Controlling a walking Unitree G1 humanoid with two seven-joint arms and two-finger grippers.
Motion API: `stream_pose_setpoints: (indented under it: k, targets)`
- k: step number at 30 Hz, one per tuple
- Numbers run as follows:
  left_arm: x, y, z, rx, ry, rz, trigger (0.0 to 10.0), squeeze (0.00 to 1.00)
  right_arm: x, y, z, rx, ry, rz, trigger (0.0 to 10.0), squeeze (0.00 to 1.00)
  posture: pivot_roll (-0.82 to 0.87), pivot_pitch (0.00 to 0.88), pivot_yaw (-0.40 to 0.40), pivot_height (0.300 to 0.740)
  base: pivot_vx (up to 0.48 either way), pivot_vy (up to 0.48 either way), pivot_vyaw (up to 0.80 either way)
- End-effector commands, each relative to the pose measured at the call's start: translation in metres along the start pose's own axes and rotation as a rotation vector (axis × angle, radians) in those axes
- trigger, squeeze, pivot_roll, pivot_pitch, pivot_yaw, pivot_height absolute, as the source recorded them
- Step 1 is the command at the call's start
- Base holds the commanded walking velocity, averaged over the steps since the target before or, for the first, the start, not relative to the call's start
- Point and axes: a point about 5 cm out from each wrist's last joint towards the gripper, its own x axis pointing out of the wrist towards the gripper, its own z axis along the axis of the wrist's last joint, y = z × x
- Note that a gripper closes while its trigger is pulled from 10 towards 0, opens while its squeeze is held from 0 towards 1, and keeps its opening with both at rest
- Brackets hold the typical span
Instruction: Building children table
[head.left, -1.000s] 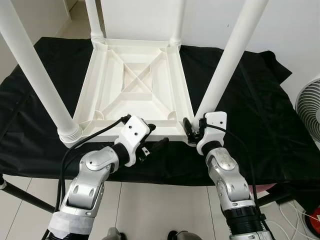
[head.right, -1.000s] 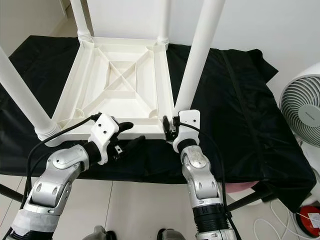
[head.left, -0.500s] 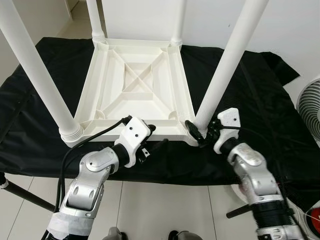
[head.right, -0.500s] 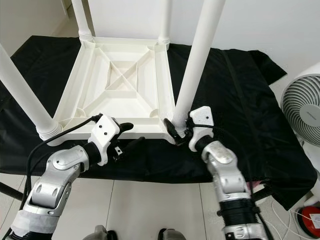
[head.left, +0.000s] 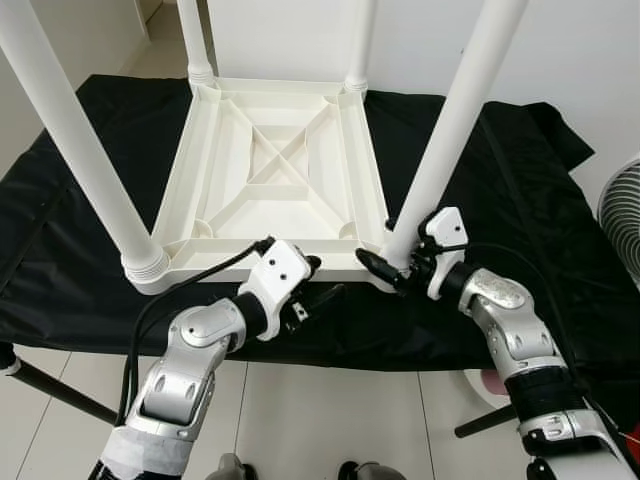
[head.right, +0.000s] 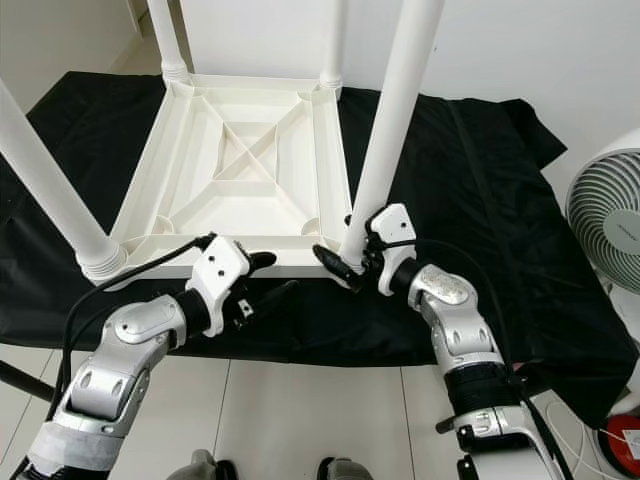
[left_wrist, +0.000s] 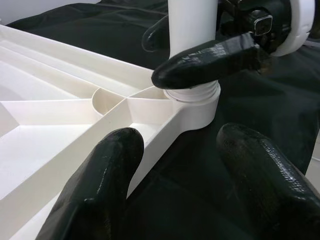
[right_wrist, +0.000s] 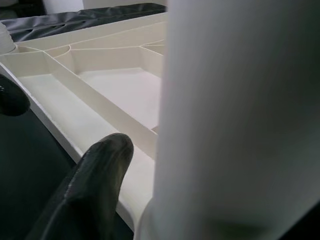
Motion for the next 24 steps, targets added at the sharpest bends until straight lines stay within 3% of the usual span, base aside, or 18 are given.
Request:
stream_pose_setpoints:
  k: [1,7,10,16,17,23,24]
  targets:
    - [0.001,0.0,0.001,-0.001,-0.007,0.049,10.0,0.0,0.001,0.003,-0.009,0.006,0.033,0.038,0.0,0.0,-0.1,0.073,0.009,0.74,0.0,0.0,0.0]
    - [0.002,0.0,0.003,-0.001,-0.012,0.053,10.0,0.0,-0.001,0.002,-0.017,0.049,0.044,-0.014,0.0,0.0,-0.09,0.06,0.001,0.74,0.0,0.0,0.0]
    - [0.002,-0.001,0.002,-0.001,-0.014,0.045,10.0,0.0,-0.001,0.004,-0.021,0.117,0.055,-0.115,0.0,0.0,-0.09,0.054,-0.002,0.74,0.0,0.0,0.0]
    - [0.002,-0.001,0.001,-0.003,-0.009,0.038,10.0,0.0,0.0,0.008,-0.021,0.115,0.056,-0.243,0.0,0.0,-0.1,0.049,-0.001,0.74,0.0,0.0,0.0]
    - [0.002,-0.002,0.001,0.001,-0.01,0.033,10.0,0.0,0.002,0.013,-0.02,0.09,0.05,-0.307,10.0,0.0,-0.1,0.051,-0.002,0.74,0.0,0.0,0.0]
    - [0.002,-0.002,0.001,0.001,-0.012,0.031,10.0,0.0,0.002,0.019,-0.018,0.093,0.036,-0.401,10.0,0.0,-0.1,0.047,-0.001,0.74,0.0,0.0,0.0]
    - [0.002,-0.002,0.0,0.0,-0.01,0.031,10.0,0.0,0.001,0.022,-0.018,0.114,0.044,-0.5,10.0,0.0,-0.11,0.049,-0.005,0.74,0.0,0.0,0.0]
